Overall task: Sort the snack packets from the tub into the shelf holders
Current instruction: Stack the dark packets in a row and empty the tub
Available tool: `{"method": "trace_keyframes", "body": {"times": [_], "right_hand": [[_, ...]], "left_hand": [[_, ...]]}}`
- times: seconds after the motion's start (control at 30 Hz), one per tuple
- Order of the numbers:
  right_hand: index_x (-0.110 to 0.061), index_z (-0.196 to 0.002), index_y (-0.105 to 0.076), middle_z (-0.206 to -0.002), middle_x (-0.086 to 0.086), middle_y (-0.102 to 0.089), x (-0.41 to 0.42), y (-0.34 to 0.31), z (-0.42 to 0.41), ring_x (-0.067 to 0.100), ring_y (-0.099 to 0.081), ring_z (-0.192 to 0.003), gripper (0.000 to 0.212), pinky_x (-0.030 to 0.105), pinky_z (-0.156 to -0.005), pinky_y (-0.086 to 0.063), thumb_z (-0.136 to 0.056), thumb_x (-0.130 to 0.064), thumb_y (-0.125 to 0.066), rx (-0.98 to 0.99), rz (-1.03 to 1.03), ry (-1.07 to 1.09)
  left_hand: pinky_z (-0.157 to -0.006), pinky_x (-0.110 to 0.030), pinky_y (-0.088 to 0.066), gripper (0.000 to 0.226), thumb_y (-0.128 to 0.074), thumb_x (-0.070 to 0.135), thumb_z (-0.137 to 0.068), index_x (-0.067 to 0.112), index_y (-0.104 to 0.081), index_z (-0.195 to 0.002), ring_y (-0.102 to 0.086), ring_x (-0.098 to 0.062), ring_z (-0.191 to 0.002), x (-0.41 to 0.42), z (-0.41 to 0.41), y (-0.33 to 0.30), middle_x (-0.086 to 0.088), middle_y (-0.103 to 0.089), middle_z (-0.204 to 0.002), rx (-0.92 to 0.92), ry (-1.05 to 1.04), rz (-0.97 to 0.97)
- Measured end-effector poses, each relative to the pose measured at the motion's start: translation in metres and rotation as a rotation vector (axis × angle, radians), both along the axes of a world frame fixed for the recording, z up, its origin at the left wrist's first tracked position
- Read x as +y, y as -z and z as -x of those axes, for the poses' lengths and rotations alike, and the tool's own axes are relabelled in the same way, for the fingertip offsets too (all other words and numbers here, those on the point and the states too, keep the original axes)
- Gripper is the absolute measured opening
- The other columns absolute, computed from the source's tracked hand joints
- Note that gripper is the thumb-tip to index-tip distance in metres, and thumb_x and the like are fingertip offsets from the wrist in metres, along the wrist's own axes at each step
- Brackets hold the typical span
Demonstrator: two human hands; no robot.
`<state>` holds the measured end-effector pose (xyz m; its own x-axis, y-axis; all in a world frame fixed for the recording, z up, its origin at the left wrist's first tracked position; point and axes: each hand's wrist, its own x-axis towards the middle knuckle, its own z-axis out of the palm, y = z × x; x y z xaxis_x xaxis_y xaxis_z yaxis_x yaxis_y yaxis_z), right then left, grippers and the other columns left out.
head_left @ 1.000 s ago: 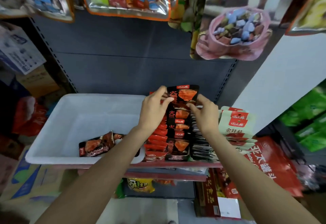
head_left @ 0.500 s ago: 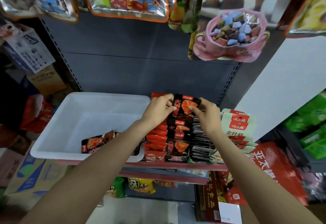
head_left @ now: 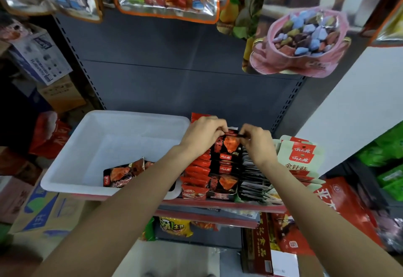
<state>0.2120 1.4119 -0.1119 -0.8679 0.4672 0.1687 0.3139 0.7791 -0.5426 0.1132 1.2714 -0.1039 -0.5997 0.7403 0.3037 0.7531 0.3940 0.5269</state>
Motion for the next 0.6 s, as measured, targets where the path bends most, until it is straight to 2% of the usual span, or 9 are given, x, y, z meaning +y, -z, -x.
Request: {"method": "trace_keyframes", "body": {"times": [0.1, 0.2, 0.3, 0.4, 0.5, 0.6], "right_hand": [[-0.013, -0.086, -0.062, -0.079, 0.008, -0.067, 0.001, 0.007, -0.007, 0.028, -0.063, -0.075, 0.005, 0.035, -0.066, -0.05, -0.085, -0.008, -0.064, -0.048, -0.039, 0.014], [-0.012, -0.098, -0.066, -0.097, 0.007, -0.066, -0.001, 0.011, -0.011, 0.023, -0.064, -0.085, 0.014, 0.037, -0.076, -0.052, -0.085, -0.008, -0.065, -0.027, -0.034, -0.009], [-0.013, -0.096, -0.068, -0.096, 0.007, -0.065, -0.007, 0.015, -0.009, 0.025, -0.062, -0.085, 0.013, 0.036, -0.074, -0.051, -0.088, -0.008, -0.06, -0.06, -0.066, -0.05], [-0.015, -0.099, -0.067, -0.099, 0.007, -0.064, -0.014, 0.016, -0.007, 0.025, -0.061, -0.09, 0.014, 0.036, -0.074, -0.051, -0.089, -0.011, -0.059, -0.081, -0.095, -0.041], [-0.014, -0.102, -0.067, -0.102, 0.006, -0.062, -0.031, 0.01, 0.0, 0.024, -0.057, -0.097, 0.017, 0.036, -0.076, -0.05, -0.088, -0.01, -0.06, -0.008, -0.095, -0.03], [-0.014, -0.101, -0.066, -0.1, 0.004, -0.062, -0.061, 0.006, 0.015, 0.02, -0.058, -0.093, 0.015, 0.035, -0.076, -0.051, -0.087, -0.01, -0.061, 0.027, -0.022, -0.061]], "left_hand": [[-0.071, -0.027, -0.048, 0.01, -0.064, 0.015, -0.088, 0.019, -0.07, -0.095, -0.062, -0.013, -0.088, 0.003, -0.003, 0.005, 0.004, -0.067, -0.095, 0.006, -0.012, 0.021], [-0.072, -0.029, -0.049, 0.013, -0.059, 0.015, -0.091, 0.021, -0.068, -0.099, -0.062, -0.014, -0.09, 0.003, -0.003, 0.012, 0.003, -0.068, -0.1, 0.005, -0.01, 0.154], [-0.074, -0.031, -0.051, 0.014, -0.06, 0.016, -0.091, 0.02, -0.069, -0.101, -0.065, -0.015, -0.089, 0.0, -0.002, 0.021, 0.002, -0.069, -0.099, -0.054, 0.002, 0.238], [-0.076, -0.027, -0.051, 0.018, -0.066, 0.019, -0.086, 0.02, -0.067, -0.105, -0.061, -0.009, -0.088, -0.005, 0.0, 0.023, 0.005, -0.065, -0.101, -0.13, -0.023, 0.145], [-0.075, -0.024, -0.05, 0.02, -0.069, 0.02, -0.084, 0.02, -0.066, -0.104, -0.059, -0.005, -0.082, -0.023, 0.004, 0.022, 0.01, -0.062, -0.095, -0.209, -0.107, -0.007], [-0.077, -0.026, -0.052, 0.016, -0.071, 0.017, -0.081, 0.018, -0.067, -0.097, -0.062, -0.008, -0.081, -0.056, 0.017, 0.028, 0.008, -0.065, -0.089, -0.303, -0.206, -0.097]]}}
